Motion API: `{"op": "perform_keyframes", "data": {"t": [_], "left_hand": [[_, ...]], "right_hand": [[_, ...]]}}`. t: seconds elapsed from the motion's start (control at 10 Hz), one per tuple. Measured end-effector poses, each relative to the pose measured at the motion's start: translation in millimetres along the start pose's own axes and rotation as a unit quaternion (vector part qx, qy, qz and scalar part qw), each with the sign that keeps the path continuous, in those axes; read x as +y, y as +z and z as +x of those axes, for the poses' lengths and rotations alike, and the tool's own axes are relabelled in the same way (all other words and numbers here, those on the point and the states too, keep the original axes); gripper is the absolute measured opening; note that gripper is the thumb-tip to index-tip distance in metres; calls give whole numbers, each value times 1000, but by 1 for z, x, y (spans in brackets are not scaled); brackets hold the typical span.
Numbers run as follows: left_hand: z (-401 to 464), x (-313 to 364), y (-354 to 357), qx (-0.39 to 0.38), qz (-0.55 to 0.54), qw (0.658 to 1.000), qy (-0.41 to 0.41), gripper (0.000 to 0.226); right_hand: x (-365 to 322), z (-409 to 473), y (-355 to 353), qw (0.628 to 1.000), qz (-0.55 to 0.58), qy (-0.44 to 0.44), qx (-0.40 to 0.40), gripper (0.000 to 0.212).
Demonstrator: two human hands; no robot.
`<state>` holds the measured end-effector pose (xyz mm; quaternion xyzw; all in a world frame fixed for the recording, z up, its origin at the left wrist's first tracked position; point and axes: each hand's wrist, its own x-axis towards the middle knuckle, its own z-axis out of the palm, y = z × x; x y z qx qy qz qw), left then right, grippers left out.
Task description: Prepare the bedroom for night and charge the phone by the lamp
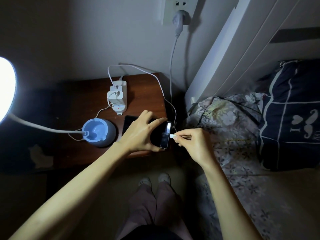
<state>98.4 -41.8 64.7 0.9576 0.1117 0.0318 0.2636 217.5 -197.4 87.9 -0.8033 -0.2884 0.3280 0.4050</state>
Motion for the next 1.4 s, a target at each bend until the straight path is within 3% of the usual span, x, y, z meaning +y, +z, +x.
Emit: {"op": "perform_keyframes", "data": {"t": [0.2,0.3,0.4,0.6,0.8,0.9,1.1,1.2,1.3,1.4], "left_hand": [[1,0,0,-23,15,1000,3,94],[3,-9,3,-54,37,998,17,95],[7,-21,8,-105,77,991,28,98],[18,-41,23,-207,131,968,52,95],[37,-45,39,-299,191,930,94,76],[42,-51,41,-327,213,914,114,68],[42,-65,37,-365,298,871,140,81],[35,-68,38,-365,304,869,137,83],[28,-67,35,-335,291,889,110,91],[22,-63,30,-298,271,912,76,86]], "right_hand": [[11,1,4,998,58,22,-13,9],[20,6,10,999,34,24,-26,15],[35,11,21,999,-2,29,-43,8],[56,11,43,998,-28,46,-20,19],[68,13,63,955,210,210,-12,25],[68,12,65,937,254,239,-11,27],[75,14,68,934,258,247,9,22],[76,15,71,962,178,203,27,23],[70,18,73,995,-14,89,39,28],[64,22,76,989,-146,-1,20,36]]}}
